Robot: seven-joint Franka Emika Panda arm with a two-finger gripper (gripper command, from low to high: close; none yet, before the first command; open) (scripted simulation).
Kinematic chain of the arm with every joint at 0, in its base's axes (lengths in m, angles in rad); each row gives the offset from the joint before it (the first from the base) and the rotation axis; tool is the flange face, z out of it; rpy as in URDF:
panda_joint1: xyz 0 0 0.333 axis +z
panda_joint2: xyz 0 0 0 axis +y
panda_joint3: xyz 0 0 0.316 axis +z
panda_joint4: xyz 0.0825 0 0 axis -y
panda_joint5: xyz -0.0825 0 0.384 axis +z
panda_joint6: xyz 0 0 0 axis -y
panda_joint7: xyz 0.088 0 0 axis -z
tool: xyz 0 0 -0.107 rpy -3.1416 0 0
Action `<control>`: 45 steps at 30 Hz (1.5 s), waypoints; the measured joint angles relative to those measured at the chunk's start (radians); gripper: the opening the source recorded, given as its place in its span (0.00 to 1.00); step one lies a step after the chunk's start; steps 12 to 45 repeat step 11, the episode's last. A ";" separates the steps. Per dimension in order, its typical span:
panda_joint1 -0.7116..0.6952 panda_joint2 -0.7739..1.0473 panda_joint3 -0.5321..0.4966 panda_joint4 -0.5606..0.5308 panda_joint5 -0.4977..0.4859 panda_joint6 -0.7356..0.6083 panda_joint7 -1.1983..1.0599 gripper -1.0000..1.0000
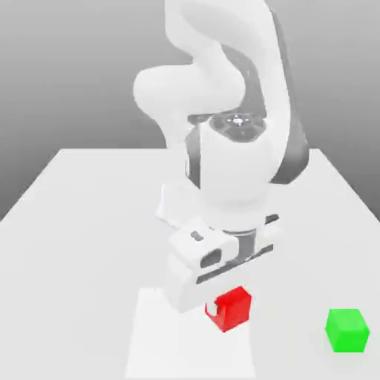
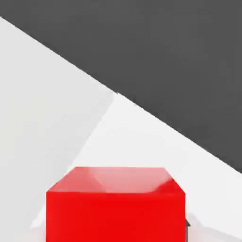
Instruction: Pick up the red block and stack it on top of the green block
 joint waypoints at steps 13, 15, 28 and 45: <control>0.151 0.175 0.113 0.118 -0.098 0.053 -0.069 1.00; 0.151 0.175 0.113 0.118 -0.098 0.053 -0.069 1.00; 0.151 0.175 0.113 0.118 -0.098 0.053 -0.069 1.00; 0.151 0.175 0.113 0.118 -0.098 0.053 -0.069 1.00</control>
